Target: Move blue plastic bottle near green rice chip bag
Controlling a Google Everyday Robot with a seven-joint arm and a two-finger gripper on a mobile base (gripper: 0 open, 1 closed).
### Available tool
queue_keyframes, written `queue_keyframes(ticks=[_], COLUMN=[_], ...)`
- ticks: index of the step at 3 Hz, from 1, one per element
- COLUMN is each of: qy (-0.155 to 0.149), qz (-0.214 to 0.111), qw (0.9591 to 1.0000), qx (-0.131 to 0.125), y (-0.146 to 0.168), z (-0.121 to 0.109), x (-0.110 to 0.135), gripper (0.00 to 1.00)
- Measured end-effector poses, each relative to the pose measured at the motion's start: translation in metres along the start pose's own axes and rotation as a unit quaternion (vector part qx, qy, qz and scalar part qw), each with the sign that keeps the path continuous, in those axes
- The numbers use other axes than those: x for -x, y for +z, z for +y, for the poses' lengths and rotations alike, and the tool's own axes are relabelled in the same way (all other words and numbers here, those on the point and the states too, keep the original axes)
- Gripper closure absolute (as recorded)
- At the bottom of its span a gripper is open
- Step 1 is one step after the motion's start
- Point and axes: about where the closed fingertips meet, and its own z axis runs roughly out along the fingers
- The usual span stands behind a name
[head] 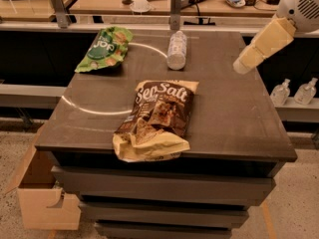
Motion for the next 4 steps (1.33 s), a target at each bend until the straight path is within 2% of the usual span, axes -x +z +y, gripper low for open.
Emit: queue_keyframes(ticks=[1,2,3,4], qy=[0.083,0.127,0.127,0.173], qz=[-0.021,-0.022,-0.022,-0.03], qw=[0.9963,0.9917,0.9917,0.9844], qx=[-0.003,-0.001,-0.001,-0.003], y=[0.02,0.022,0.022,0.031], z=[-0.023,-0.023,-0.023,-0.032], x=[0.028,0.03,0.031,0.042], gripper=[0.0,0.0,0.0,0.0])
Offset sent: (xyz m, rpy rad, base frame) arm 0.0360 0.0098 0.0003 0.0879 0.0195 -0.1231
